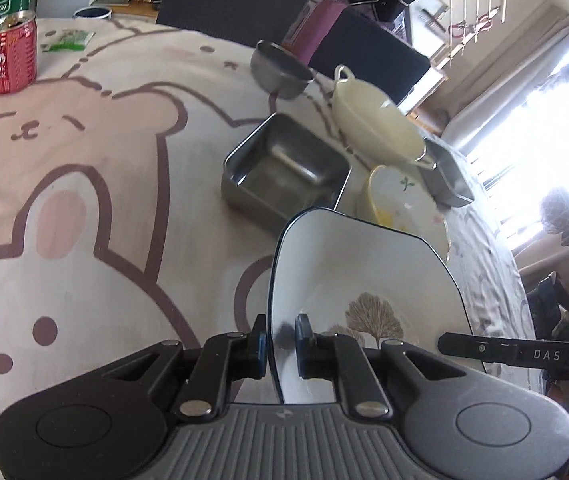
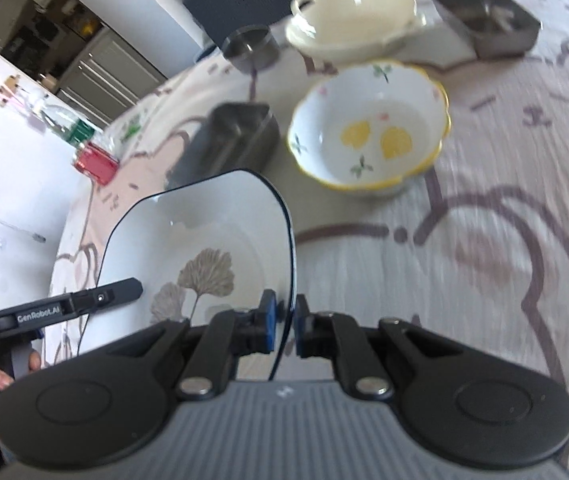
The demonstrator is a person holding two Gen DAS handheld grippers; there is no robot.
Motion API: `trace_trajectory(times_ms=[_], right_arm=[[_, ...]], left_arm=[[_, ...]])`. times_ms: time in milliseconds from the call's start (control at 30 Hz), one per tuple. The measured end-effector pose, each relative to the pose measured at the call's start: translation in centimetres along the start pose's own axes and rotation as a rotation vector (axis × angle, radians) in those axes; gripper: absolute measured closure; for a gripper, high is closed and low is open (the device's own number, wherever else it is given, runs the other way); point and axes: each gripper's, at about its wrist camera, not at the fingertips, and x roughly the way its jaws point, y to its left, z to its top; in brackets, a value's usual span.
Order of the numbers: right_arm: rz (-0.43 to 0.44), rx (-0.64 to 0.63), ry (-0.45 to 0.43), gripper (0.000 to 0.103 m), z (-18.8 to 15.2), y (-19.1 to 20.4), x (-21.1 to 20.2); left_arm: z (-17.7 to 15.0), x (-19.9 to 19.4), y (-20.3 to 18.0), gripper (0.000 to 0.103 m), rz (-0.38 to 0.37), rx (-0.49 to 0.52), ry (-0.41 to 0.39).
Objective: Organize plates and bowls
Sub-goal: 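Lift the plate with both grippers and carry it toward the floral bowl, then lower the plate onto the tablecloth and open both grippers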
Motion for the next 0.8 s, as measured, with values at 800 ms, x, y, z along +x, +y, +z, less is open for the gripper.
trace_trajectory(times_ms=[800], right_arm=[[-0.103, 0.028, 0.126, 0.092, 0.1, -0.5, 4.3]], left_arm=[[-0.2, 5.6, 0.7, 0.077, 0.062, -0.021, 0.168]])
